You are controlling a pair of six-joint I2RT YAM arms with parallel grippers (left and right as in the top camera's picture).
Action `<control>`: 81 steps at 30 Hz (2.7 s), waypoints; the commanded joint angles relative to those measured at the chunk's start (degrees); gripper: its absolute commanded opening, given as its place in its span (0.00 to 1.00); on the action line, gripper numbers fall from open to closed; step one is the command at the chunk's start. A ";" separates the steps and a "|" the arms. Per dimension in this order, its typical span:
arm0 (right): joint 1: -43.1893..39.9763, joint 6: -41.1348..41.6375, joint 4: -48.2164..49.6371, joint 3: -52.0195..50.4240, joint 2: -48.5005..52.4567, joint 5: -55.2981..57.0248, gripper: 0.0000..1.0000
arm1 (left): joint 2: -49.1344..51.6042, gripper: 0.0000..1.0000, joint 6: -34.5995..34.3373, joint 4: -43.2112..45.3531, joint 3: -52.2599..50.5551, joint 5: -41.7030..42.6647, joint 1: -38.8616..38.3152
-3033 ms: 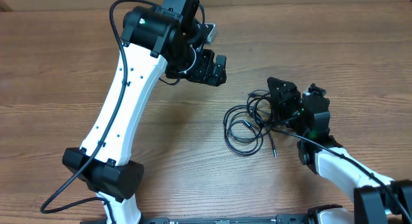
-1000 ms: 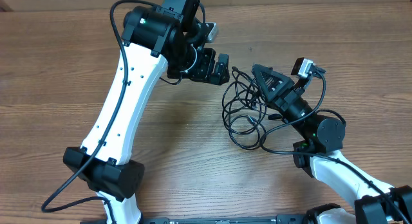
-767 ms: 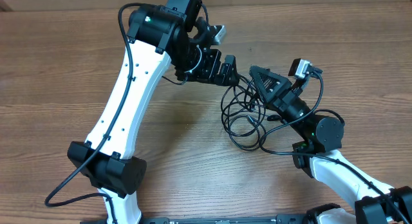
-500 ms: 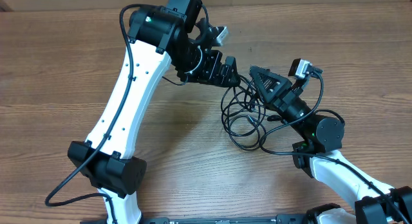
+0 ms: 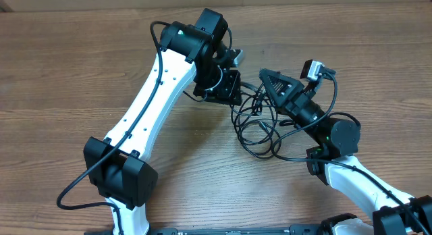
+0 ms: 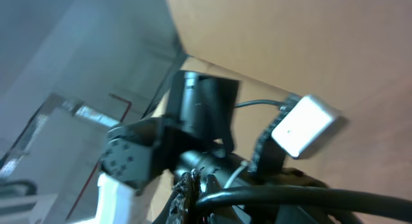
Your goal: Untangle cables
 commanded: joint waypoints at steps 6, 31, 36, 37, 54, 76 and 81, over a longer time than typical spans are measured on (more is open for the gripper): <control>0.22 0.07 -2.71 1.79 -1.03 -0.22 0.04 | 0.26 0.04 -7.23 -4.39 -0.46 -26.43 0.35; -5.97 4.50 -8.68 15.80 -9.49 -2.45 0.04 | 0.26 0.04 -15.76 -7.76 -0.81 -34.93 6.84; -6.88 4.50 -10.97 21.14 -9.49 -2.45 0.04 | 0.26 0.09 -15.78 -6.67 -1.70 -33.46 6.75; -7.19 4.50 -11.39 22.32 -9.49 -2.45 0.04 | 0.26 0.11 -15.78 -6.47 -1.95 -33.44 6.75; -12.83 -5.33 -36.52 50.64 -9.49 -2.47 0.04 | 0.26 0.29 -15.78 -5.77 -2.23 -33.03 6.75; -27.56 -1.42 -51.89 68.87 -9.35 0.33 0.04 | 0.26 0.75 -15.80 -4.07 -2.23 -31.56 6.75; -27.56 1.97 -47.74 69.02 -9.35 3.30 0.04 | 0.26 0.95 -15.82 -2.97 -2.23 -31.52 6.75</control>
